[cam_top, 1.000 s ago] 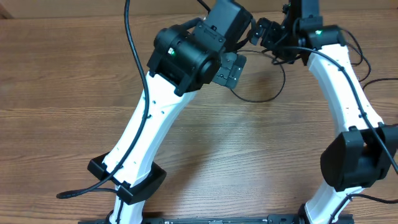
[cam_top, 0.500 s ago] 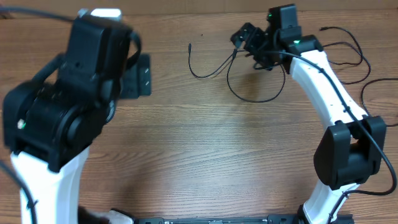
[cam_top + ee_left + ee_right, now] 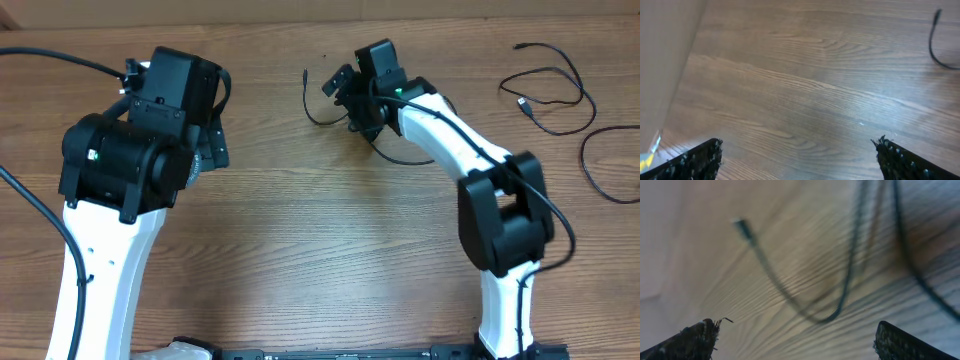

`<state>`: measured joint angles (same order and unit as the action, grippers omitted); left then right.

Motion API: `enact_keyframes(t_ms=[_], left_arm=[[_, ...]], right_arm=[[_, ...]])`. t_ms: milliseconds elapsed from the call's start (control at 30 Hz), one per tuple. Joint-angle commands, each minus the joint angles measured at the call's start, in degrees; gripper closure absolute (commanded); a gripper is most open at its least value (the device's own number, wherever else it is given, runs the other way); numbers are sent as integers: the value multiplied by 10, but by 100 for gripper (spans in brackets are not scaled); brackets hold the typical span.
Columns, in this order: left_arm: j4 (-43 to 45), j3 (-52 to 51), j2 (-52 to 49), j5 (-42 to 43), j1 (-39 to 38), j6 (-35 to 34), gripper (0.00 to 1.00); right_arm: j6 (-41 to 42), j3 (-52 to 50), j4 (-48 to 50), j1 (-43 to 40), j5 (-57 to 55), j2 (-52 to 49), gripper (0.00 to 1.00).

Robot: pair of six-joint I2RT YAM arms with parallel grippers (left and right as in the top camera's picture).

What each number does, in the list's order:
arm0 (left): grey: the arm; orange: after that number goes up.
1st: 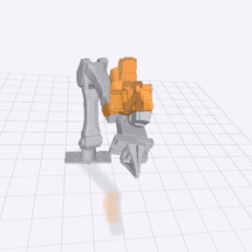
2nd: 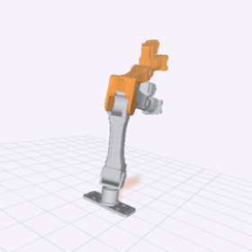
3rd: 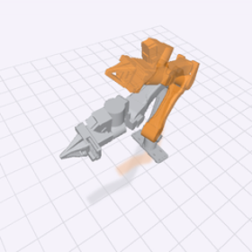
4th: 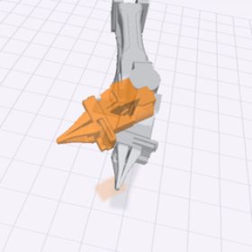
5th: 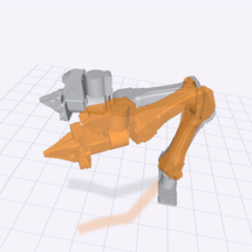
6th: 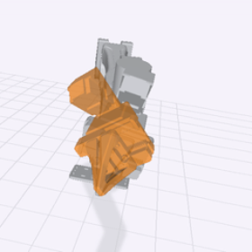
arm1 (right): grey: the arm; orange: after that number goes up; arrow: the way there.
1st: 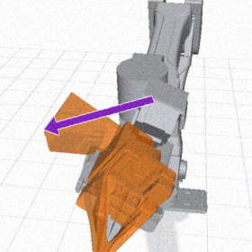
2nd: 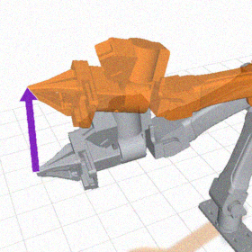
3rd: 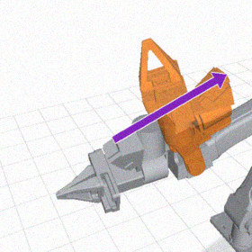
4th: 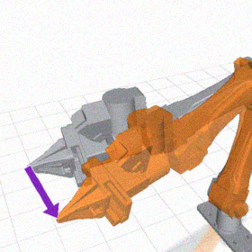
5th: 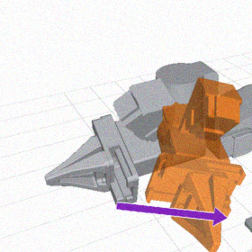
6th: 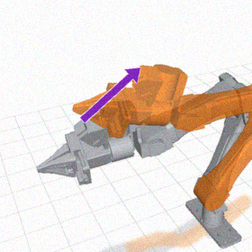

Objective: Untangle cables

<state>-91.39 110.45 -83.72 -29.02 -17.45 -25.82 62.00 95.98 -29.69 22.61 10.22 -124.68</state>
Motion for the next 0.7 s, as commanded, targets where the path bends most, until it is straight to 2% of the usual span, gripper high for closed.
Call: enact_keyframes(t_ms=[0,167,233,300,367,467,600,667], left_arm=[[16,-23,17,-9,10,-21,1],[36,-44,17,-9,10,-18,1],[38,-46,17,-9,10,-15,1],[40,-46,17,-7,10,-12,1],[41,-46,17,-7,10,-12,1],[45,-46,17,-3,10,-11,1],[51,-46,17,10,10,-5,0],[51,-46,17,14,10,-1,0]], right_arm=[[28,-1,5,-14,-13,-23,0],[25,-1,38,-32,-21,-46,0],[25,-1,66,-38,-12,-53,11],[25,-1,91,-43,-2,-57,24],[27,-1,106,-44,3,-61,46],[49,-1,106,-44,5,-69,94],[49,-1,103,-41,6,-71,96],[14,3,108,-40,16,-71,96]])
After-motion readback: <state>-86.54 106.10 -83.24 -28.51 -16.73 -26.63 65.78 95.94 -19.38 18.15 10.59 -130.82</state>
